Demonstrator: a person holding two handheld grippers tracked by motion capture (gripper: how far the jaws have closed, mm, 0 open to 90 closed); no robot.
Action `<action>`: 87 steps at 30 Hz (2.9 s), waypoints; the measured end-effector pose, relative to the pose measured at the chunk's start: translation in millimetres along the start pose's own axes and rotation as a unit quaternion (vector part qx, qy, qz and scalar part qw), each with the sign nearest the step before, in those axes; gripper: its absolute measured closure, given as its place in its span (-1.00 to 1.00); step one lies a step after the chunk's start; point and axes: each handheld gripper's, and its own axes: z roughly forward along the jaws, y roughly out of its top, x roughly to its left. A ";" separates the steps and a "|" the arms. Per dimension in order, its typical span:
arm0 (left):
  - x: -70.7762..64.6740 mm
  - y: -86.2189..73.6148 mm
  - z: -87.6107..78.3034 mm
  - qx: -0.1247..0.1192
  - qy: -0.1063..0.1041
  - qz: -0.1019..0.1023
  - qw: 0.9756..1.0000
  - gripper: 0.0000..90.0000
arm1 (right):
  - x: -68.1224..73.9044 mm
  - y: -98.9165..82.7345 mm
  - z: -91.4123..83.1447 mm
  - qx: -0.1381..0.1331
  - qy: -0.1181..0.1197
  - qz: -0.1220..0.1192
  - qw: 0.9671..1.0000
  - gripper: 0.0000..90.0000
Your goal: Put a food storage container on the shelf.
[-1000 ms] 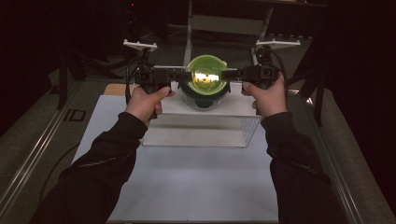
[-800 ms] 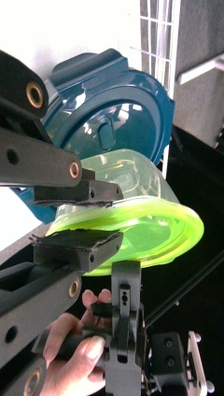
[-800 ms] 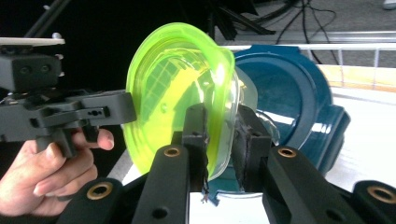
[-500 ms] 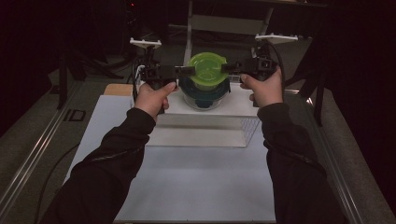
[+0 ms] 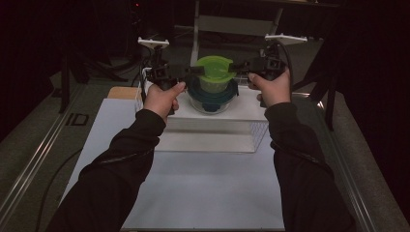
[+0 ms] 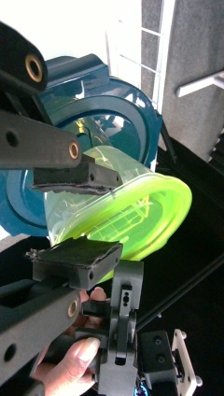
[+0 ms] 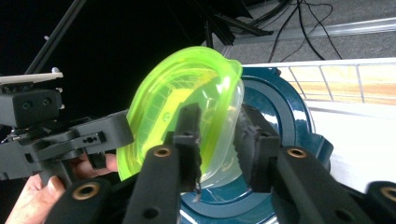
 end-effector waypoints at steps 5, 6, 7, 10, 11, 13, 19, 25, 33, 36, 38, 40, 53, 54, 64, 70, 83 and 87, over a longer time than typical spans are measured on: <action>-1.9 -0.2 -1.9 -0.004 0.001 0.007 1.000 0.20 | 0.0 0.8 -3.1 -0.012 0.005 -0.006 1.000 0.41; -2.1 -0.5 -2.2 -0.008 0.000 0.007 1.000 0.17 | -0.5 0.7 -3.7 -0.010 0.007 -0.007 1.000 0.37; -2.0 -0.5 -2.7 -0.008 0.000 0.008 1.000 0.16 | -0.8 0.5 -3.9 -0.010 0.007 -0.008 1.000 0.33; -1.6 -0.6 -3.4 -0.007 -0.005 0.005 1.000 0.16 | -2.9 -0.6 -2.8 -0.004 0.005 -0.005 1.000 0.30; -1.9 -0.8 -3.5 -0.006 -0.005 0.006 1.000 0.16 | -3.0 -1.1 -1.9 0.000 0.003 -0.007 1.000 0.30; -2.1 -1.3 -3.8 -0.006 -0.007 0.006 1.000 0.17 | -2.5 -2.5 0.6 0.003 0.009 -0.008 1.000 0.33; -2.4 -5.9 -5.7 -0.001 -0.010 0.008 1.000 0.17 | 0.9 -4.7 6.9 0.011 0.018 -0.010 1.000 0.31; -0.9 -6.7 -11.0 -0.004 -0.011 0.008 1.000 0.16 | 0.1 -4.7 5.1 0.012 0.019 -0.010 1.000 0.11; -1.3 -11.7 -21.9 -0.006 -0.007 0.022 1.000 0.07 | -0.7 -6.8 -3.9 0.004 0.012 -0.017 1.000 -0.05; -2.4 -13.3 -24.1 -0.006 -0.004 0.029 1.000 0.04 | 0.7 -9.4 -7.0 0.005 0.006 -0.025 1.000 -0.07; -5.2 -21.1 -34.0 -0.016 0.006 0.057 0.998 -0.06 | 2.9 -15.5 -12.1 0.000 -0.002 -0.037 0.999 -0.14; -6.2 -25.5 -40.5 -0.016 -0.001 0.077 0.997 -0.15 | 4.5 -22.8 -17.9 -0.012 -0.003 -0.049 0.999 -0.18; -12.7 -58.1 -64.4 -0.031 -0.076 0.137 0.987 -0.64 | 8.6 -54.0 -36.9 -0.026 0.017 -0.085 0.996 -0.40; -12.4 -62.4 -65.3 -0.033 -0.079 0.141 0.986 -0.67 | 8.6 -57.3 -37.8 -0.026 0.020 -0.090 0.995 -0.44; -14.1 -96.9 -71.2 -0.014 -0.073 0.181 0.981 -0.74 | 3.6 -94.3 -39.2 -0.029 0.035 -0.124 0.991 -0.52; -14.4 -113.9 -73.8 -0.010 -0.081 0.194 0.978 -0.76 | -2.4 -120.9 -31.0 -0.014 0.037 -0.147 0.988 -0.50; -13.1 -152.9 -72.6 0.004 -0.069 0.238 0.969 -0.75 | -22.7 -177.9 -17.2 -0.022 0.028 -0.182 0.983 -0.54; -12.8 -165.6 -72.8 0.008 -0.073 0.245 0.967 -0.75 | -26.7 -189.9 -17.0 -0.029 0.030 -0.186 0.982 -0.55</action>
